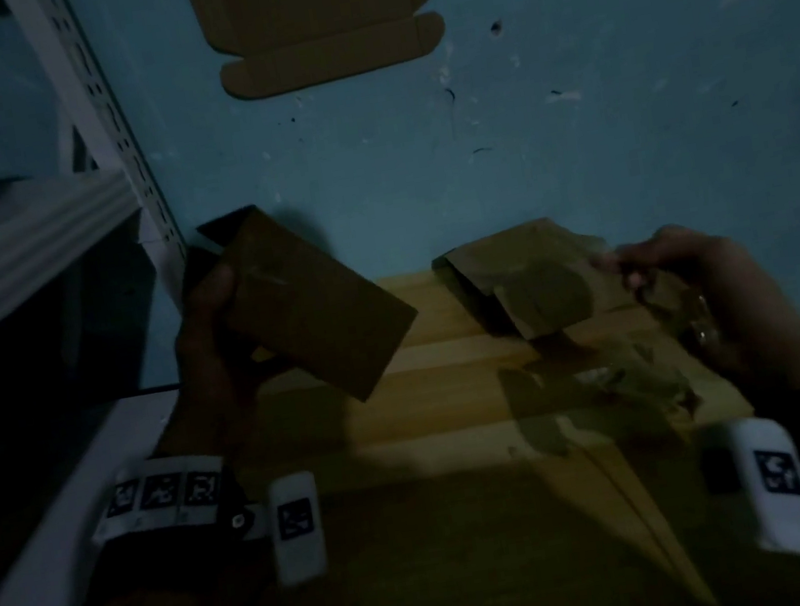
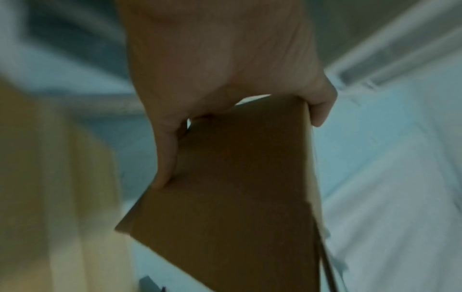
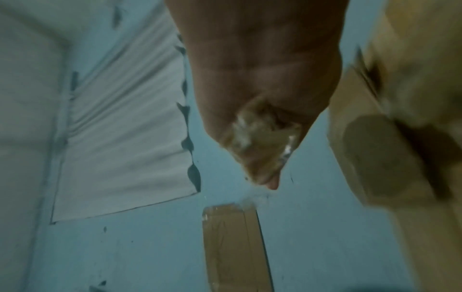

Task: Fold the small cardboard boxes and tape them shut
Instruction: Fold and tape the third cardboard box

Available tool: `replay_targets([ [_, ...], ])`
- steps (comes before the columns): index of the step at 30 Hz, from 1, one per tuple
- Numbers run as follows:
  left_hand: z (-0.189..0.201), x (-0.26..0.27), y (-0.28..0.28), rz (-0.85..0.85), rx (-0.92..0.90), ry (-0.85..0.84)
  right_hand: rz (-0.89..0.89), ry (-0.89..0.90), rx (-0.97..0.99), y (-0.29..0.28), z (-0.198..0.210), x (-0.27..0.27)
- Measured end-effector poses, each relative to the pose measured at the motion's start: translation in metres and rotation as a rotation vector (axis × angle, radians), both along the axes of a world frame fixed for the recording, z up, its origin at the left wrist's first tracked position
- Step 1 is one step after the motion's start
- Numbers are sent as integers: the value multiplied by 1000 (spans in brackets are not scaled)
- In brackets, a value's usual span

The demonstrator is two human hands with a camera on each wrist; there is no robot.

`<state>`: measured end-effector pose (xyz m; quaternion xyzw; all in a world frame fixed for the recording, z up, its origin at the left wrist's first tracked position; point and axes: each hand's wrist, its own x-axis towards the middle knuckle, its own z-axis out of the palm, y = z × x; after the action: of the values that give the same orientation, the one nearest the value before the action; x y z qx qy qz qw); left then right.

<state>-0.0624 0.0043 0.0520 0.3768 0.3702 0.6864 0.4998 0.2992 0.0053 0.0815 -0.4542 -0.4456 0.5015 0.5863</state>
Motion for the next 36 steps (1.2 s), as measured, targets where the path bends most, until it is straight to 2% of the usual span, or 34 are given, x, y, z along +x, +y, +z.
replay_targets([
  [3,-4,6,-1,-21,-46,70,-122,-145,-38,5,-4,8],
  [5,-8,22,-3,-18,-88,85,-187,-220,5,7,-9,0],
  [9,-12,38,0,-38,-108,119,-230,-381,49,11,-16,-7],
  [14,-13,47,1,-64,-115,151,-171,-577,-77,33,-39,23],
  [17,-15,49,0,-107,-99,195,-117,-828,-181,33,-47,30],
  [20,-17,51,0,-102,-14,312,-116,-1030,-238,35,-60,29],
  [25,-18,51,4,-49,157,568,42,-1419,-382,29,-62,22],
  [31,-23,56,6,-33,245,602,90,-1458,-309,31,-66,30],
  [36,-22,59,3,-31,254,681,-121,-1441,-188,40,-80,43],
])
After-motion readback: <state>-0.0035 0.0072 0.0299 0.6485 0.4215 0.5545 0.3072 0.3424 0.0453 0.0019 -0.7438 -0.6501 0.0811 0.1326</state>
